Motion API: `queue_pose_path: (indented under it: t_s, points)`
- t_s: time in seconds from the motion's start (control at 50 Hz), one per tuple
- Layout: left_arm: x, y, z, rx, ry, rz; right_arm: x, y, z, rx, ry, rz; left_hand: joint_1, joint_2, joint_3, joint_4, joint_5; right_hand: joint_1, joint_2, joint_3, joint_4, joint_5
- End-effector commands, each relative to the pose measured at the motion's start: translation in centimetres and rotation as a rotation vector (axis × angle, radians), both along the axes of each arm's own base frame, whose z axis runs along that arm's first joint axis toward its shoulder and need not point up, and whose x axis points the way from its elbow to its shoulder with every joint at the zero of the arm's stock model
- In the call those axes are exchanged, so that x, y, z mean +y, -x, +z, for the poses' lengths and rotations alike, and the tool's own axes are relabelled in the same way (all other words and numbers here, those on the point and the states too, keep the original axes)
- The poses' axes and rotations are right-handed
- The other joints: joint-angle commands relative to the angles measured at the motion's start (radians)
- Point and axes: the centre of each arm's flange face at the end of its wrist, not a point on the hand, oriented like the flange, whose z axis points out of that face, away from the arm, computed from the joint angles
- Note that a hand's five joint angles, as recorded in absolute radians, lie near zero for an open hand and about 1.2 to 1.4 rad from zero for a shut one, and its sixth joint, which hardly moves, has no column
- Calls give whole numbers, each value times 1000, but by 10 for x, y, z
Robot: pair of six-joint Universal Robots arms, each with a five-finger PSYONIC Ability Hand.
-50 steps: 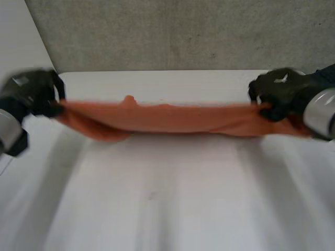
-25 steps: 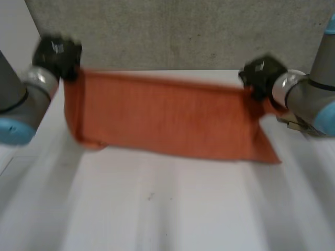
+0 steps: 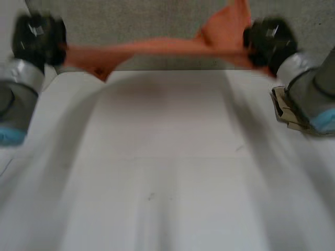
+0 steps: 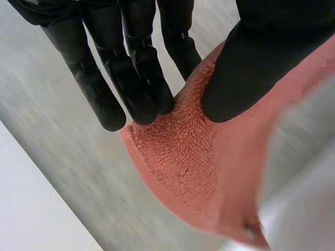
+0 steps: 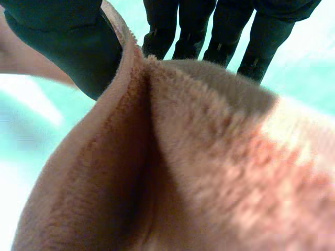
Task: Fold the laundry.
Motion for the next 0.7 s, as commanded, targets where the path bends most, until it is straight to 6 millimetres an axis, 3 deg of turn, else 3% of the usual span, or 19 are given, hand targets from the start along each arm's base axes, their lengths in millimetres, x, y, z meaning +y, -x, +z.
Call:
queue_pose_path:
  t_s: [0.02, 0.08, 0.12, 0.16, 0.22, 0.28, 0.5, 0.6, 0.7]
  points:
    - [35, 4, -83, -83, -208, -40, 26, -4, -95, 146, -296, 28, 219, 196, 203, 193, 234, 286, 226, 204, 197, 217]
    - [45, 3, -101, -109, -234, -41, 32, 2, -113, 170, -389, 10, 219, 196, 203, 193, 234, 263, 203, 180, 173, 193]
    - [47, 1, -105, -116, -237, -38, 32, 7, -114, 165, -424, -12, 219, 196, 203, 193, 234, 128, 68, 46, 39, 59]
    - [51, 0, -106, -115, -235, -38, 29, 18, -110, 140, -465, -53, 219, 196, 203, 193, 234, -147, -207, -229, -236, -216]
    - [55, -3, -101, -108, -228, -34, 26, 28, -101, 101, -501, -85, 219, 196, 203, 193, 234, -298, -358, -380, -387, -367]
    - [58, -5, -95, -98, -218, -30, 24, 42, -92, 69, -539, -111, 219, 196, 203, 193, 234, -685, -745, -767, -774, -754]
    - [64, -13, -85, -37, -234, -25, 16, 82, -87, 184, -540, -148, 219, 196, 203, 193, 234, -800, -860, -883, -890, -870]
    - [66, -12, -82, -24, -243, -32, 27, 85, -80, 237, -532, -135, 219, 196, 203, 193, 234, -803, -863, -886, -893, -873]
    - [67, -13, -73, -19, -226, -30, 48, 81, -68, 314, -410, -39, 219, 196, 203, 193, 234, -795, -855, -877, -884, -864]
